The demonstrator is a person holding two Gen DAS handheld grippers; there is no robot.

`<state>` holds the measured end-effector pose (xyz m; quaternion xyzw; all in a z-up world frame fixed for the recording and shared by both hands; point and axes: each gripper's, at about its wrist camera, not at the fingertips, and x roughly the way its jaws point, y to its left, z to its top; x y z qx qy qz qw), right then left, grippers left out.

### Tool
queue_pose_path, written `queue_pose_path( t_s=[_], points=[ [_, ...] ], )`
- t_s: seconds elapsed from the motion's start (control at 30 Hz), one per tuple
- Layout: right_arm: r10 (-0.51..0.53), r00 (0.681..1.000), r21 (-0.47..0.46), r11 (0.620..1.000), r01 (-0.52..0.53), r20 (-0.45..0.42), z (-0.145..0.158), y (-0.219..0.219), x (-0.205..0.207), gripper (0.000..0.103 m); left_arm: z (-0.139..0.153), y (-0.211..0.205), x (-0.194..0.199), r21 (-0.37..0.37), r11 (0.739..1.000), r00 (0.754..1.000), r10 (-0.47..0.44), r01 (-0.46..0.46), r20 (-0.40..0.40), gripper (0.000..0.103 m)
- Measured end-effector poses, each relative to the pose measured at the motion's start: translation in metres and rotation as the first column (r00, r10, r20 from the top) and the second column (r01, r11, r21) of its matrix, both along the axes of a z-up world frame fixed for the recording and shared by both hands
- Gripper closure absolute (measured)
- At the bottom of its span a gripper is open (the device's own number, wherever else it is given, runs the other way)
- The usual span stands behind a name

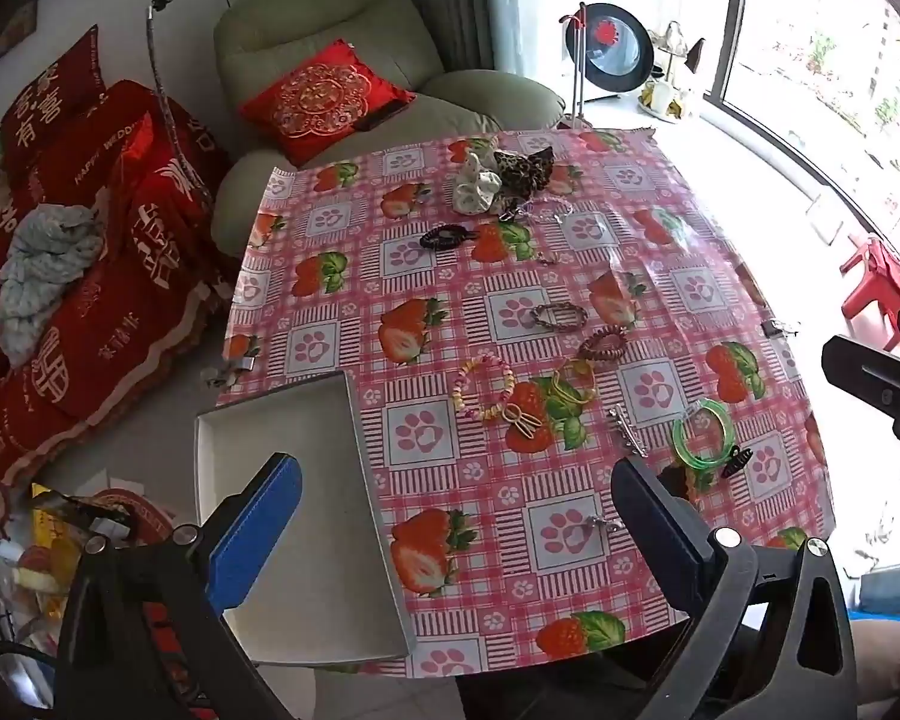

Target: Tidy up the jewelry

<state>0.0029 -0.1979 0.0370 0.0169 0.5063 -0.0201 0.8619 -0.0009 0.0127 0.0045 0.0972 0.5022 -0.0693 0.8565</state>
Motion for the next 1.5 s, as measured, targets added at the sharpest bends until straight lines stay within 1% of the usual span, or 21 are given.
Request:
queue_pose_path(
  t_s=[0.3,0.33,0.73,1.5],
  points=[
    [-0.02,1.0,0.005,1.0,0.02,-0.01,0.001,0.008,-0.004,0.0,0.001,0.007,-0.003,0.002,1.0,1.0,0.018,-0.018,0.002,0.0],
    [0.007,1.0,-0.004,1.0,-0.007,0.011,-0.003,0.015,-0.008,0.0,0.001,0.006,-0.003,0.003,1.0,1.0,0.019,-0.019,0.002,0.0],
    [0.016,1.0,0.007,1.0,-0.016,0.014,0.003,0.015,-0.01,0.0,0.0,0.013,-0.005,0.0,0.999,0.999,0.039,-0.039,0.009,0.0],
    [0.021,1.0,0.009,1.0,-0.021,0.011,-0.001,0.018,-0.007,0.0,0.001,0.013,-0.004,-0.002,0.999,0.999,0.038,-0.038,0.009,0.0]
  ],
)
